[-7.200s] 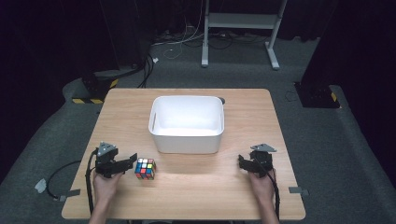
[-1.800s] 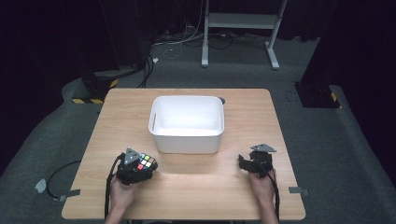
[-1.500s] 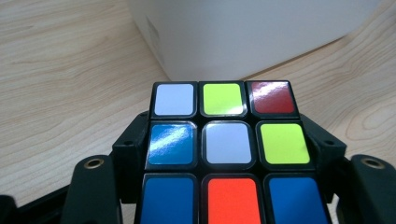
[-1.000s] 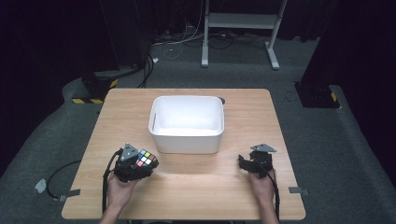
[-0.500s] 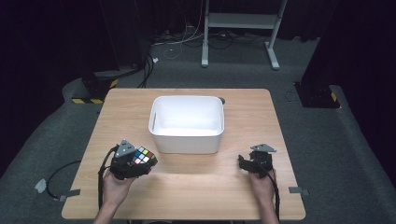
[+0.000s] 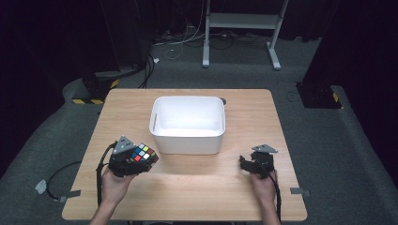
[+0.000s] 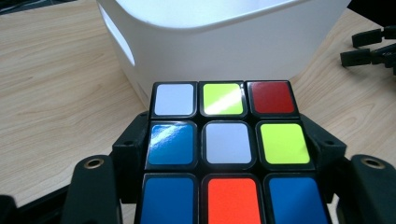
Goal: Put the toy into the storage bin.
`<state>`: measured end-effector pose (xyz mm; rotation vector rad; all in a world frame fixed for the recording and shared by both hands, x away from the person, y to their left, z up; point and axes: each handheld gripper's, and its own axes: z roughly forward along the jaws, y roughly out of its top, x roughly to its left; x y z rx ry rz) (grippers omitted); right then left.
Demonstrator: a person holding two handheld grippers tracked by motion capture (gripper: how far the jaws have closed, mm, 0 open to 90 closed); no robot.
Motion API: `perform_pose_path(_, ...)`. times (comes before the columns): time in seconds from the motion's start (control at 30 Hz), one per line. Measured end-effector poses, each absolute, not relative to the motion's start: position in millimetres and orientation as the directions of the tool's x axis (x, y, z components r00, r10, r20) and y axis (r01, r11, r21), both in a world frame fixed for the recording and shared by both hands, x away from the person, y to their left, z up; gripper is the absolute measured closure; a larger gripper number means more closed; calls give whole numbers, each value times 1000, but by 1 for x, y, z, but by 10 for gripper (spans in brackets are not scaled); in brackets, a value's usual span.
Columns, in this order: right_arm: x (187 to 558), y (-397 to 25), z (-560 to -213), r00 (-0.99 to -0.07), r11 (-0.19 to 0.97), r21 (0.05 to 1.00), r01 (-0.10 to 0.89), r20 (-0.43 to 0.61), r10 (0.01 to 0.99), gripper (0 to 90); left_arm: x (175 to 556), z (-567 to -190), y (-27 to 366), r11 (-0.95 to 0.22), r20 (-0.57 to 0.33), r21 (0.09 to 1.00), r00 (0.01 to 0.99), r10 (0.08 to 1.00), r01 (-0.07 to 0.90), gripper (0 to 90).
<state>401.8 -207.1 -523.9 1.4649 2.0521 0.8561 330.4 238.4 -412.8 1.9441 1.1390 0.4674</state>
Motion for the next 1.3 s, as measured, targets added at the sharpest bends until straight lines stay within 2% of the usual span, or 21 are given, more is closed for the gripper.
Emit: perform_pose_path(1.3,401,-207,-524,-318,234,721,652,-21,948,227,336,-385,239,-243,-111,813,551,827,529,338)
